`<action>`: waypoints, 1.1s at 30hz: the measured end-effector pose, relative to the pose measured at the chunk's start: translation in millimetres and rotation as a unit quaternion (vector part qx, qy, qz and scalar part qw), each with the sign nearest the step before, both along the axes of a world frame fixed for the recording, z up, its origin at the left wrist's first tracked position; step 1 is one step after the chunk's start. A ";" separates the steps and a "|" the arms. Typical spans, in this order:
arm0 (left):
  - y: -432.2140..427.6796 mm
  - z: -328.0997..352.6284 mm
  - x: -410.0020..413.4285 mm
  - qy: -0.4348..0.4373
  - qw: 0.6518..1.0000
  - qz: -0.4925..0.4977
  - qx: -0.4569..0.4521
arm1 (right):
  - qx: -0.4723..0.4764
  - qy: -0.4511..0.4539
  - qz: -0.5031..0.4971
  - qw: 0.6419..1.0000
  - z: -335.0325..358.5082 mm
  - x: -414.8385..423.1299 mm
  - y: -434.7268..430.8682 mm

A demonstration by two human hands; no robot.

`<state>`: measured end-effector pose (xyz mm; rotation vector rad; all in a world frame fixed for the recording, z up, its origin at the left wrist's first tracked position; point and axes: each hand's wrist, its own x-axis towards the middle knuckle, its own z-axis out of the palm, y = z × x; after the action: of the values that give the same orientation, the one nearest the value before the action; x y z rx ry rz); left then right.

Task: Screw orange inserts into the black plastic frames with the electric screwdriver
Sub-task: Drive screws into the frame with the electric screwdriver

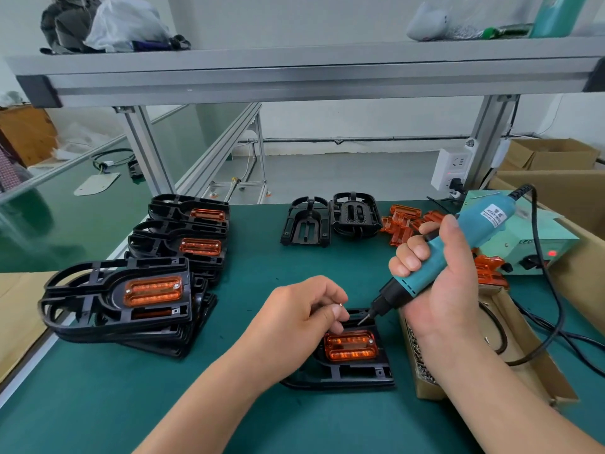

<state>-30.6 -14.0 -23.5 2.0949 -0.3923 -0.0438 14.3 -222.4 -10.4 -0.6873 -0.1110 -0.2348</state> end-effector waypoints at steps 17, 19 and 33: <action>-13.4 -0.8 -9.3 0.022 0.999 -0.025 0.015 | 0.033 -0.009 -0.014 0.999 7.4 -3.7 -2.2; -13.5 -0.9 -9.9 0.020 0.999 -0.025 0.014 | 0.031 -0.006 -0.013 0.999 7.9 -3.2 -1.3; -13.3 -1.7 -10.1 0.025 0.999 -0.030 0.003 | 0.021 -0.011 -0.007 1.000 6.2 -4.4 0.1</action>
<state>-40.7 -27.2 -25.2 2.0834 -0.4255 -0.1335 9.9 -222.4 -4.2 -0.6431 -0.1222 -0.2568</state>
